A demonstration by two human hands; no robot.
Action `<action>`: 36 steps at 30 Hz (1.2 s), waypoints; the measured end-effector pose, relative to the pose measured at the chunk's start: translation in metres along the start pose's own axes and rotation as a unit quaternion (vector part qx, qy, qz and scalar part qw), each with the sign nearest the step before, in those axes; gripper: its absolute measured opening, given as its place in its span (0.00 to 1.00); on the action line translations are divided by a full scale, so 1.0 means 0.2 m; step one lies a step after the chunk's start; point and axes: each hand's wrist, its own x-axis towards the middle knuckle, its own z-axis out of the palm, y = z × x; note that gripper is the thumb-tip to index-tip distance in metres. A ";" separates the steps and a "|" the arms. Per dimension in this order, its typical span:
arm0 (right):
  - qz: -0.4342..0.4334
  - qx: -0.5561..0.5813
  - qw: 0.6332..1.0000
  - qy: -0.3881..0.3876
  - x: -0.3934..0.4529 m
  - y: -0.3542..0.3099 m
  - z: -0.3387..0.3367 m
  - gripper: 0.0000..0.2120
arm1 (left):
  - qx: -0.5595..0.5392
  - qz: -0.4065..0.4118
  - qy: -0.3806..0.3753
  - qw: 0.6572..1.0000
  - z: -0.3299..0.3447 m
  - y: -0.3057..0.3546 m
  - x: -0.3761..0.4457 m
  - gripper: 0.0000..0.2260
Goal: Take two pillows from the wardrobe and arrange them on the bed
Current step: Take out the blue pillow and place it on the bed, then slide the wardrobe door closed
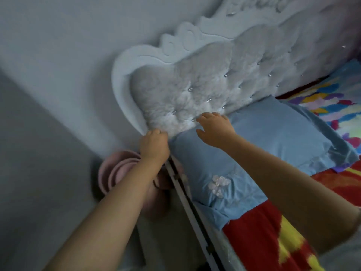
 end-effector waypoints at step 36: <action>-0.629 0.141 0.759 0.089 -1.53 -5.27 0.07 0.16 | 0.153 -0.591 0.169 0.774 -1.12 -3.61 -3.81 0.12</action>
